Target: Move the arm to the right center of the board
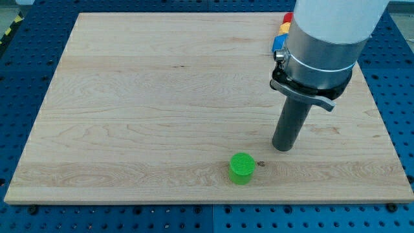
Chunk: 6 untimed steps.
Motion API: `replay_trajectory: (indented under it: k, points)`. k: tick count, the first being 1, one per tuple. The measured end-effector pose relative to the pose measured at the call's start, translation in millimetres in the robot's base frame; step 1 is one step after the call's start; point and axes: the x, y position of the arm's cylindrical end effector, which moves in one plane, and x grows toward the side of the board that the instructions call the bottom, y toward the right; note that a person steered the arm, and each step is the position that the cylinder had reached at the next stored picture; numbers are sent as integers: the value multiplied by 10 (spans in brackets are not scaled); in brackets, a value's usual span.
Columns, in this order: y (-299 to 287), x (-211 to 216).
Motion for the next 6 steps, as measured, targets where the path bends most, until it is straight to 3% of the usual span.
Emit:
replay_trajectory:
  k: [1, 6]
  points:
    - [387, 0]
    - [576, -206]
